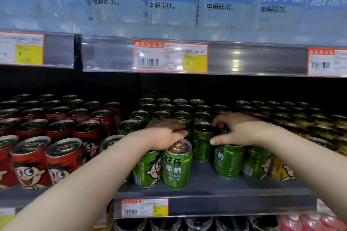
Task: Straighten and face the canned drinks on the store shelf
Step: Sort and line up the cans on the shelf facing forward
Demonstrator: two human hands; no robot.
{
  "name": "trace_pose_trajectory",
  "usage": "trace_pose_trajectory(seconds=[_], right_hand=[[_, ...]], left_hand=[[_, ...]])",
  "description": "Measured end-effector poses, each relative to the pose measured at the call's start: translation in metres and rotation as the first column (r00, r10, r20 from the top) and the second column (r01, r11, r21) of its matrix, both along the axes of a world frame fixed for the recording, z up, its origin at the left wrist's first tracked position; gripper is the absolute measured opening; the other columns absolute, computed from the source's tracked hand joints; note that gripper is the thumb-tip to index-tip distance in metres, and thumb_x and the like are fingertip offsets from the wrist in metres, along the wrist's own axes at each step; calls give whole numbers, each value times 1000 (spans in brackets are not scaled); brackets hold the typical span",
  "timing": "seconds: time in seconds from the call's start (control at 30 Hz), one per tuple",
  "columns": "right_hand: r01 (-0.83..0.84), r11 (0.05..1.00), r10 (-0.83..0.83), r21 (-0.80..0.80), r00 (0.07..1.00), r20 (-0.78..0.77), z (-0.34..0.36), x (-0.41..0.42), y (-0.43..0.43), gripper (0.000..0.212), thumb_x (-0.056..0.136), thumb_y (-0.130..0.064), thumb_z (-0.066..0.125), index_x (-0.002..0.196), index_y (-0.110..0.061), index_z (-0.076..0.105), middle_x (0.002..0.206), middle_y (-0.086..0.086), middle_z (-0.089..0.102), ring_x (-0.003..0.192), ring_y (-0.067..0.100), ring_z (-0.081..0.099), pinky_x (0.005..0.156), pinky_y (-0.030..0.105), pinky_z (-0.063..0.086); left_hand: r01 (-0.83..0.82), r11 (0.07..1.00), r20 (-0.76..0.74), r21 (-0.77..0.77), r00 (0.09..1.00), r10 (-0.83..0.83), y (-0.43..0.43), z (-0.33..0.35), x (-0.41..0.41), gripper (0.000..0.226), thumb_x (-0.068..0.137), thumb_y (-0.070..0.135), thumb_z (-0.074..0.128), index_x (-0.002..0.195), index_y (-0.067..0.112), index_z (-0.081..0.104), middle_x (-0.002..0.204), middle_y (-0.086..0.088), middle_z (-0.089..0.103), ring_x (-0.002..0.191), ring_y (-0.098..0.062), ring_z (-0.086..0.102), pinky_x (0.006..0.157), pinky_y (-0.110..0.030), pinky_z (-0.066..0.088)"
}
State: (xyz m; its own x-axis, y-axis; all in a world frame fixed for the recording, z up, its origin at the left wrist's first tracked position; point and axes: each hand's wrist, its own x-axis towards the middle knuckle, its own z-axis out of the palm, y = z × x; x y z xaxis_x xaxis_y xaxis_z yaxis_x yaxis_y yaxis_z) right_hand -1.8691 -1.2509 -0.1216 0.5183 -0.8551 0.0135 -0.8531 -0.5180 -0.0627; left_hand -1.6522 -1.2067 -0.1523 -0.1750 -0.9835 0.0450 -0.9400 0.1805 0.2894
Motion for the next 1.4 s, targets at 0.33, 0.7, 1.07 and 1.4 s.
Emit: trace_pose_trajectory(seconds=[0.33, 0.7, 1.07, 1.4], right_hand=[[-131, 991, 133, -18, 985, 111, -17, -10, 24, 81, 70, -43, 75, 140, -36, 34, 144, -13, 38, 128, 8, 41, 101, 18, 35], [-186, 977, 114, 102, 864, 491, -54, -2, 36, 64, 73, -38, 75, 127, -38, 41, 128, -10, 45, 120, 7, 45, 106, 29, 38], [244, 967, -254, -75, 949, -187, -8, -70, 16, 91, 70, -61, 67, 145, -35, 23, 146, 0, 42, 133, 22, 40, 107, 34, 36], [-133, 952, 97, 277, 986, 139, -17, -66, 11, 74, 77, -15, 71, 134, -43, 33, 138, -11, 41, 125, 9, 43, 106, 26, 37]], left_hand=[[125, 992, 7, 19, 992, -126, -5, -6, -18, 47, 99, 39, 30, 145, 31, 27, 157, 2, 18, 144, -14, 14, 118, -33, 10], [115, 993, 25, 9, 993, -115, -5, -6, -17, 46, 98, 41, 28, 144, 35, 27, 156, 6, 18, 144, -14, 14, 118, -39, 11], [114, 993, 13, 26, 993, -114, -3, -4, -18, 45, 99, 41, 27, 144, 37, 26, 156, 6, 18, 144, -13, 13, 117, -42, 11], [113, 993, 12, 22, 993, -113, -2, -4, -17, 45, 99, 41, 28, 144, 36, 26, 156, 6, 17, 144, -13, 13, 118, -41, 11]])
